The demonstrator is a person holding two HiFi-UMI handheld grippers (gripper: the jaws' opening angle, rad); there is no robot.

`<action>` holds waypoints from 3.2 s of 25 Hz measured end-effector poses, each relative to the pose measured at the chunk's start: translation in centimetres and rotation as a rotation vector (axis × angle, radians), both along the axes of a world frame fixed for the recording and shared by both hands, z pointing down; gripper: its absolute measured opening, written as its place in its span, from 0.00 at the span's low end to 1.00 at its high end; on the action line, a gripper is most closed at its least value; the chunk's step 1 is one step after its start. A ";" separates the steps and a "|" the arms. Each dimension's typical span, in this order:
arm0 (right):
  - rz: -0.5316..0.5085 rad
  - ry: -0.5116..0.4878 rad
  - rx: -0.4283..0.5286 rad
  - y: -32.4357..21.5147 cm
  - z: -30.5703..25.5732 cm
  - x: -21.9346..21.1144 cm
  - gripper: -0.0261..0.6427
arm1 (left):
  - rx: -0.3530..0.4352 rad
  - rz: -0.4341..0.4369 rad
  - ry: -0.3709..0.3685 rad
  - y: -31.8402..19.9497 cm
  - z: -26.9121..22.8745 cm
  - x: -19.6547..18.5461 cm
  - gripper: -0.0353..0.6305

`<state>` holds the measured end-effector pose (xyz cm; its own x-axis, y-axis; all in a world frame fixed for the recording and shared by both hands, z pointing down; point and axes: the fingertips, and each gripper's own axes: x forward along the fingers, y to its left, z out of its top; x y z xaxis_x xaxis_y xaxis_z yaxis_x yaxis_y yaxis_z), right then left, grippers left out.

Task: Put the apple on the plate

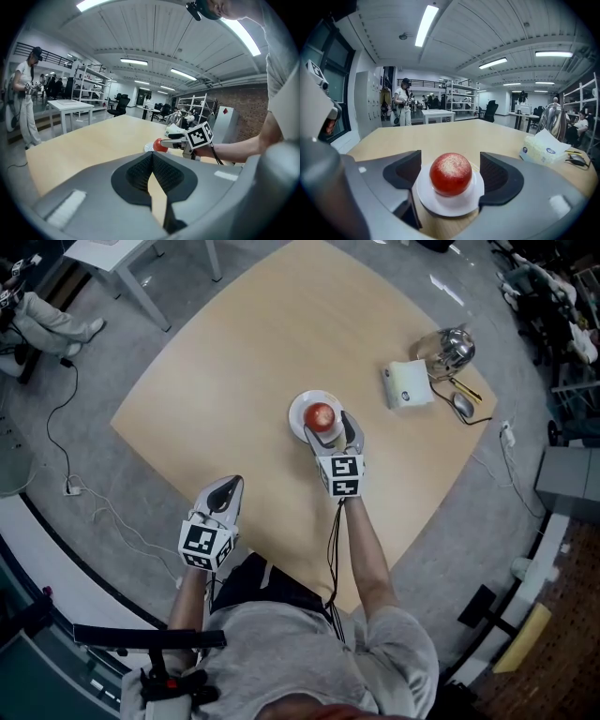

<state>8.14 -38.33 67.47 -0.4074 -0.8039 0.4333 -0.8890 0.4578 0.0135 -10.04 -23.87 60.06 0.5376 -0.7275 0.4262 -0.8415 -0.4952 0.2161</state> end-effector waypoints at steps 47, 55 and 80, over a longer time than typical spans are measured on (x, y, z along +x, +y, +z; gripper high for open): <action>0.134 -0.188 0.150 18.0 -13.9 0.9 0.27 | 0.194 0.031 0.015 6.9 -9.4 -1.9 0.08; 0.181 -0.280 0.151 22.5 -15.3 1.4 0.19 | 0.226 0.040 0.024 9.1 -10.7 -1.7 0.08; 0.274 -0.241 0.249 34.5 -17.9 2.6 0.05 | 0.288 0.069 0.038 15.8 -12.9 -2.9 0.08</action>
